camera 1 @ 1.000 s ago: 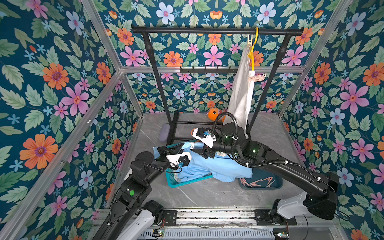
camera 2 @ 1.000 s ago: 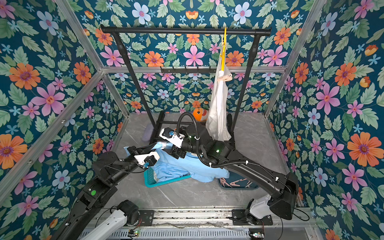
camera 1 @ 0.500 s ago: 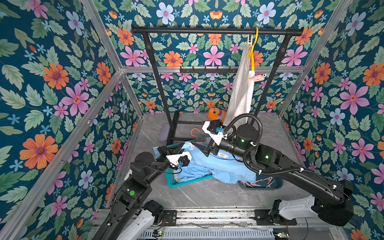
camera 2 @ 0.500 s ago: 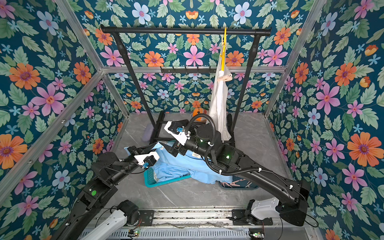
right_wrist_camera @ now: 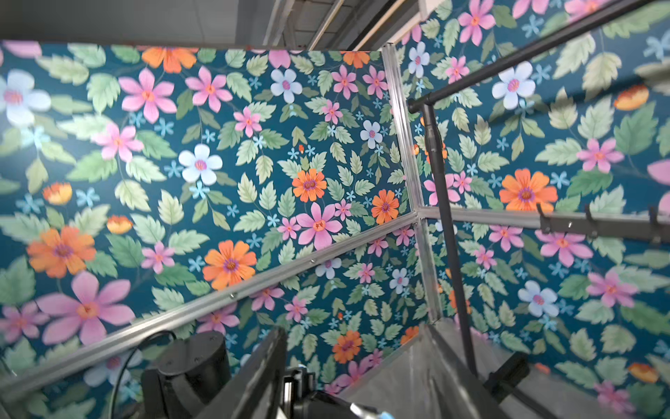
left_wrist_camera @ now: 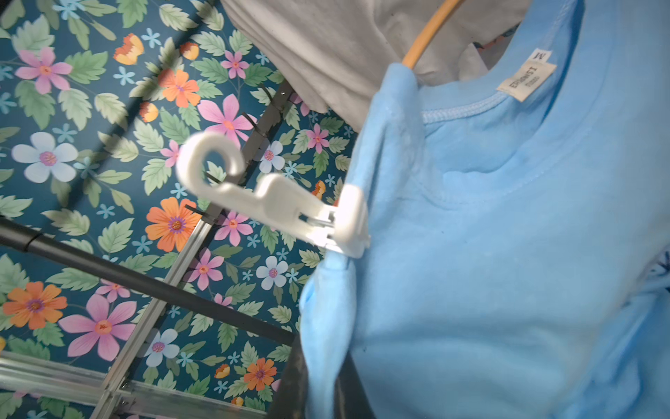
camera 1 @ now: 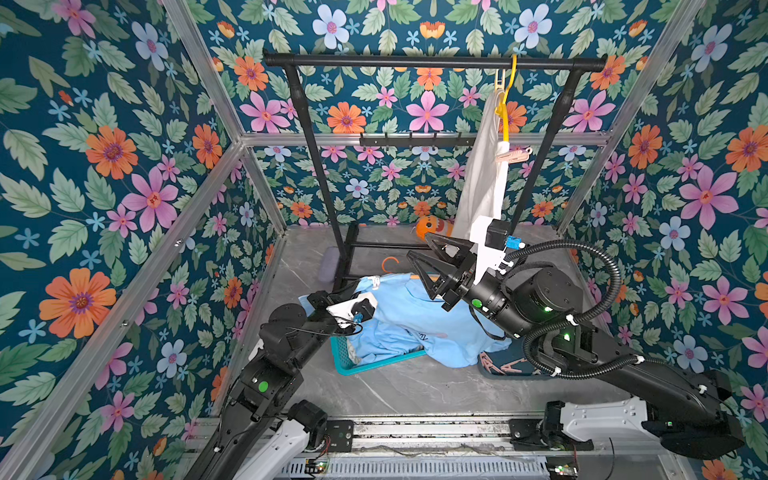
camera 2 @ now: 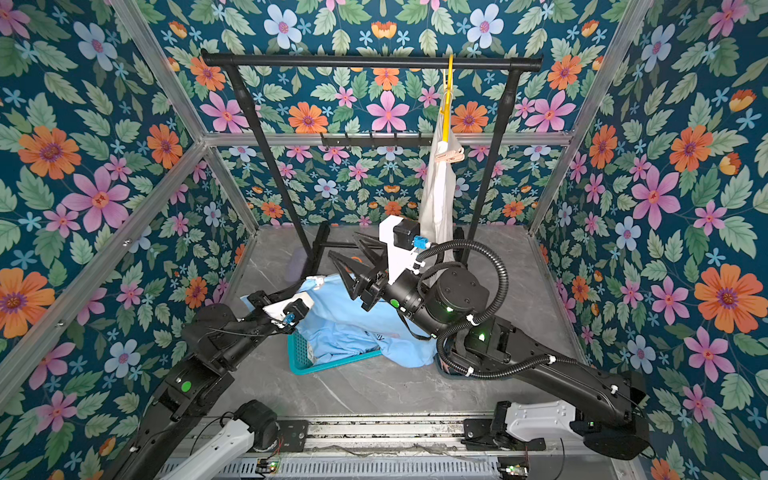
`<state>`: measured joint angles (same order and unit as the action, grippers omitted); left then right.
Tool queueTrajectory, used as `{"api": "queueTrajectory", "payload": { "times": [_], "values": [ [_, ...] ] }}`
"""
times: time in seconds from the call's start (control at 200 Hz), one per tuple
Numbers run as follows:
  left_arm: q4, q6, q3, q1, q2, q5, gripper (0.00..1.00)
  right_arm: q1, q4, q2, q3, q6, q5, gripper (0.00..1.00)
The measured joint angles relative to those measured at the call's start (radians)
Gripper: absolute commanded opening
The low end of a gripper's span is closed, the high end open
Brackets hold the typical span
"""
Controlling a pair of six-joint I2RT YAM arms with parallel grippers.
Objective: Use clothespins to secure the t-shirt on both sides of the hanger
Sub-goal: Clamp the T-shirt on the hanger, then hang the hanger on the clothesline.
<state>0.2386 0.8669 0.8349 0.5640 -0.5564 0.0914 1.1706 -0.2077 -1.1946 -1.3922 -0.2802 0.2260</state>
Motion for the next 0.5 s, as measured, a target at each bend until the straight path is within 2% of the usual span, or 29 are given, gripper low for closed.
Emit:
{"api": "queueTrajectory", "payload": {
  "times": [0.09,0.24,0.5],
  "values": [
    [0.003,-0.023,-0.002,0.000,0.043,-0.024,0.00,0.038,0.056,-0.026,-0.021,-0.165,0.063,0.52],
    [0.010,-0.046,-0.011,0.000,0.109,-0.084,0.00,0.132,0.098,-0.087,-0.039,-0.289,0.155,0.54],
    [0.041,-0.098,0.011,0.000,0.126,-0.230,0.00,0.145,0.151,-0.148,-0.064,-0.501,0.305,0.54]
  ]
}}
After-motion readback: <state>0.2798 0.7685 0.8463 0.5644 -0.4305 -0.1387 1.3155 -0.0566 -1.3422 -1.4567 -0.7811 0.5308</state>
